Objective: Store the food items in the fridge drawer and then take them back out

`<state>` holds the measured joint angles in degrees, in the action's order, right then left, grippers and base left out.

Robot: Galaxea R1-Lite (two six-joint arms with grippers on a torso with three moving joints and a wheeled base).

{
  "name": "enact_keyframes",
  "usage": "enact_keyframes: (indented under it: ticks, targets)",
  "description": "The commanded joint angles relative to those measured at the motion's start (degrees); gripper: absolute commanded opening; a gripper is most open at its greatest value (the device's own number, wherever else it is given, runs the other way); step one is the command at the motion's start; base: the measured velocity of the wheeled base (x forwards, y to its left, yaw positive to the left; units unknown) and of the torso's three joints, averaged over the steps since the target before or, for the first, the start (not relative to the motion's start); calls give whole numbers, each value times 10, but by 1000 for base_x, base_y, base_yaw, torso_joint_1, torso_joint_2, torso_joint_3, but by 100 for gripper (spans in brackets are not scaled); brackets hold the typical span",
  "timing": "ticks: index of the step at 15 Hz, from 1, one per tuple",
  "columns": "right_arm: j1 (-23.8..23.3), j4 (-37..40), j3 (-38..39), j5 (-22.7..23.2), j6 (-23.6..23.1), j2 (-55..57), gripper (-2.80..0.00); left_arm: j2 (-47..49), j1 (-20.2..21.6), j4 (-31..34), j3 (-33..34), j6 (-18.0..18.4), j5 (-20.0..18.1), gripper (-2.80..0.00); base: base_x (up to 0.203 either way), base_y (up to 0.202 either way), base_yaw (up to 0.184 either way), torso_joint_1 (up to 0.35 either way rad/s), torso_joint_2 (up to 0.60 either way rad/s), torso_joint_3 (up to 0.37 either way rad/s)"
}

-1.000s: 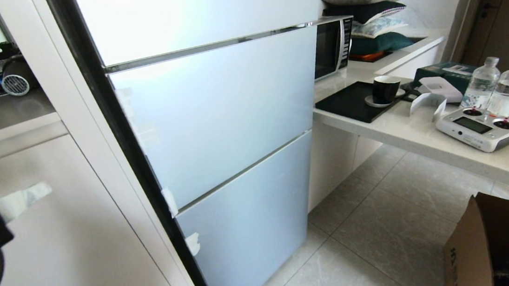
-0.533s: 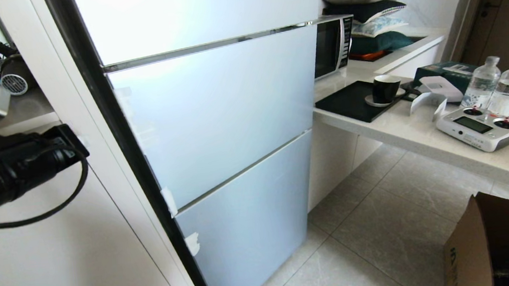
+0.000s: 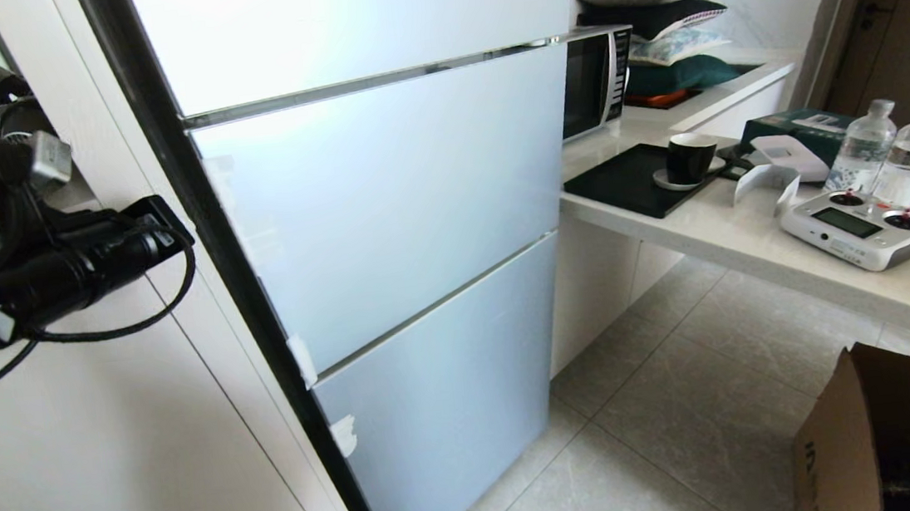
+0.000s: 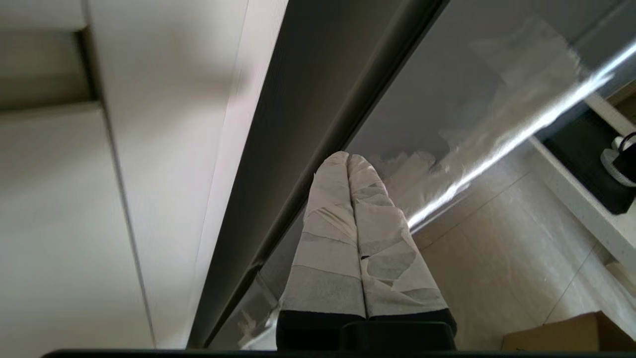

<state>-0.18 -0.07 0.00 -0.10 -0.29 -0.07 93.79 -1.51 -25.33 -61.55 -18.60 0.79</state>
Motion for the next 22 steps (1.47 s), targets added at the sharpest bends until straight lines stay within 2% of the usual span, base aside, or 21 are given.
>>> enact_keyframes:
  ticks: [1,3,13,15,17,22]
  targets:
    - [0,0,0,0,-1,0,-280,19,-2,-13,-5,-1,0,-280,0,0,0,0,0,0]
    - [0,0,0,0,0,0,-280,29,-3,-35,-5,1,0,-280,0,0,0,0,0,0]
    - [0,0,0,0,-1,0,-280,39,-2,-38,-2,-4,-5,-280,0,0,0,0,0,0]
    - [0,0,0,0,0,0,-280,47,-1,-56,-3,-4,-14,-280,0,0,0,0,0,0]
    - [0,0,0,0,-1,0,-280,61,2,-75,-14,-2,-15,-280,0,0,0,0,0,0]
    - [0,0,0,0,-1,0,-280,82,-3,-76,-38,-13,-16,-280,0,0,0,0,0,0]
